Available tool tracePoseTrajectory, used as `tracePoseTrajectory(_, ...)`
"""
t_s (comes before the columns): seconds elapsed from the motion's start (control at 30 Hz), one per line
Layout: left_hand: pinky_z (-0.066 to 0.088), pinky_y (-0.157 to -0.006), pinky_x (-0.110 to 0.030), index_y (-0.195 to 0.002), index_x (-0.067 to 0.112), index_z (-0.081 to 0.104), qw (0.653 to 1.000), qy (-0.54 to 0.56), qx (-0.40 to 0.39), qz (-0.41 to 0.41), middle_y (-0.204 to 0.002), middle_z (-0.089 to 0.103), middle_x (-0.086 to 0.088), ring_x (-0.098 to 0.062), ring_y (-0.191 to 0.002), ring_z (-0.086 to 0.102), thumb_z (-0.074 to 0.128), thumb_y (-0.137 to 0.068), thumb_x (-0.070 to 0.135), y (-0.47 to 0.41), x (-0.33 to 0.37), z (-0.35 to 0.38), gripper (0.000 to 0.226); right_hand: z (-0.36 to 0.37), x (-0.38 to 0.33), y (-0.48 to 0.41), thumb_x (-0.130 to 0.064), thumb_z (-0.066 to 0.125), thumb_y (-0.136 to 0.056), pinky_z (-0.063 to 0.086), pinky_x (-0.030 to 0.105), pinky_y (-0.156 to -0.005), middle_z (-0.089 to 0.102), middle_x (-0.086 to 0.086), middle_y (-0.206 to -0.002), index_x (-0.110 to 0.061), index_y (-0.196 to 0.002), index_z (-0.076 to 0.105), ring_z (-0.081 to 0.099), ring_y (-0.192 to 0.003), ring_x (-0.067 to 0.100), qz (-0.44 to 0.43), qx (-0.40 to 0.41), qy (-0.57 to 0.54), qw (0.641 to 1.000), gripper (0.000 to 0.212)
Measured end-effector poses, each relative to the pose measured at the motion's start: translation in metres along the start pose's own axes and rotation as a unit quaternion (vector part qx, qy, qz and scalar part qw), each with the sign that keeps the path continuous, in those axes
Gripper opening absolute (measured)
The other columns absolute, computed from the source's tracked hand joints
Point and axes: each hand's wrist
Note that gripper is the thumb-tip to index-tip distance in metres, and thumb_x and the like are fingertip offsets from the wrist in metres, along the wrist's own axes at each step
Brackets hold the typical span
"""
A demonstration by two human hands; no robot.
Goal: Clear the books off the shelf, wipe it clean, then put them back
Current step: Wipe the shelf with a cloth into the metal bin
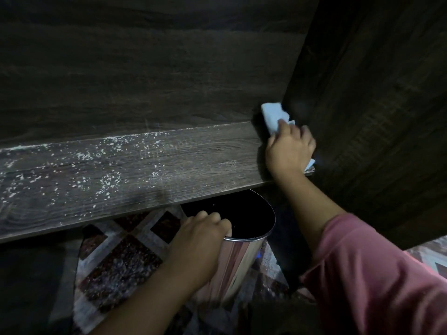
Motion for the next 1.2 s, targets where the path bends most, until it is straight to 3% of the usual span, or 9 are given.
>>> tracePoseTrajectory(0.2, 0.045, -0.063, -0.03, -0.078, 0.029, 0.052, 1.0, 0.014, -0.021, -0.003, -0.076, 0.05, 0.011, -0.016, -0.075, 0.052, 0.075, -0.048, 0.006, 0.0, -0.009, 0.01, 0.045, 0.014, -0.003, -0.052, -0.03, 0.047, -0.094, 0.003, 0.041, -0.12, 0.013, 0.013, -0.16, -0.015, -0.149, 0.03, 0.003, -0.148, 0.031, -0.181, -0.133, 0.062, 0.973, 0.06)
tracePoseTrajectory(0.37, 0.035, -0.077, -0.028, -0.096, 0.028, 0.055, 1.0, 0.01, -0.011, -0.005, -0.094, 0.051, 0.01, -0.014, -0.092, 0.046, 0.061, -0.071, 0.007, 0.002, -0.007, 0.01, 0.033, 0.023, -0.02, -0.074, -0.001, 0.062, -0.073, 0.028, 0.031, -0.111, 0.041, 0.013, -0.143, -0.02, -0.129, 0.051, 0.033, -0.137, 0.025, -0.099, -0.248, 0.075, 0.961, 0.06)
tracePoseTrajectory(0.57, 0.038, -0.075, -0.031, -0.092, 0.027, 0.056, 1.0, 0.0, -0.016, -0.018, -0.09, 0.053, 0.008, -0.017, -0.089, 0.048, 0.062, -0.068, 0.006, 0.006, -0.013, 0.004, 0.032, 0.013, -0.03, -0.068, -0.021, 0.05, -0.086, 0.035, 0.047, -0.1, 0.051, 0.014, -0.132, -0.024, -0.12, 0.053, 0.048, -0.122, 0.035, -0.082, -0.264, 0.064, 0.959, 0.034)
tracePoseTrajectory(0.67, 0.038, -0.079, -0.03, -0.094, 0.028, 0.055, 1.0, -0.002, -0.002, -0.024, -0.092, 0.051, 0.009, -0.016, -0.093, 0.047, 0.06, -0.072, 0.007, 0.006, -0.015, 0.001, 0.03, 0.002, -0.025, -0.056, -0.01, 0.047, -0.087, 0.041, 0.047, -0.095, 0.053, 0.015, -0.127, -0.032, -0.108, 0.057, 0.05, -0.117, 0.038, -0.107, -0.289, 0.016, 0.951, 0.032)
tracePoseTrajectory(0.8, 0.033, -0.084, -0.027, -0.1, 0.029, 0.051, 0.999, -0.004, 0.001, -0.036, -0.097, 0.047, 0.011, -0.014, -0.098, 0.042, 0.054, -0.079, 0.005, 0.005, -0.015, -0.002, 0.032, -0.004, -0.028, -0.013, -0.01, 0.046, -0.09, 0.041, 0.036, -0.101, 0.06, 0.012, -0.13, -0.035, -0.13, 0.057, 0.055, -0.118, 0.033, -0.139, -0.242, -0.082, 0.957, 0.048)
tracePoseTrajectory(0.93, 0.032, -0.083, -0.028, -0.102, 0.03, 0.05, 0.999, -0.023, -0.001, -0.037, -0.1, 0.048, 0.01, -0.015, -0.1, 0.042, 0.051, -0.081, 0.005, 0.003, -0.014, -0.003, 0.033, -0.001, -0.027, -0.005, -0.003, 0.044, -0.086, 0.042, 0.036, -0.097, 0.062, 0.015, -0.123, -0.027, -0.121, 0.064, 0.056, -0.116, 0.035, -0.125, -0.164, -0.12, 0.971, 0.047)
tracePoseTrajectory(1.03, 0.033, -0.082, -0.027, -0.102, 0.029, 0.051, 0.999, -0.023, -0.001, -0.038, -0.1, 0.049, 0.009, -0.015, -0.1, 0.044, 0.052, -0.08, 0.005, 0.003, -0.012, -0.004, 0.033, 0.006, -0.02, -0.037, -0.006, 0.047, -0.086, 0.032, 0.042, -0.106, 0.042, 0.017, -0.144, -0.013, -0.134, 0.051, 0.039, -0.13, 0.036, -0.079, -0.085, -0.043, 0.992, 0.049)
tracePoseTrajectory(1.13, 0.035, -0.084, -0.028, -0.1, 0.03, 0.051, 0.999, -0.018, -0.001, -0.041, -0.099, 0.049, 0.009, -0.015, -0.1, 0.044, 0.053, -0.079, 0.006, 0.004, -0.012, -0.005, 0.032, 0.009, -0.023, -0.065, -0.017, 0.06, -0.085, 0.03, 0.044, -0.101, 0.031, 0.013, -0.149, -0.017, -0.141, 0.04, 0.027, -0.128, 0.037, -0.035, -0.232, 0.133, 0.963, 0.059)
tracePoseTrajectory(1.2, 0.035, -0.085, -0.028, -0.101, 0.03, 0.051, 0.999, -0.013, -0.004, -0.046, -0.1, 0.049, 0.01, -0.014, -0.101, 0.043, 0.055, -0.08, 0.009, 0.005, -0.015, -0.006, 0.03, 0.009, -0.034, -0.073, -0.025, 0.052, -0.089, 0.029, 0.045, -0.101, 0.036, 0.011, -0.145, -0.019, -0.137, 0.044, 0.026, -0.127, 0.037, -0.021, -0.295, 0.131, 0.946, 0.049)
Point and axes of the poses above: each hand's wrist, its own y-axis away from the middle knuckle, its own z-axis out of the palm, x = y × z
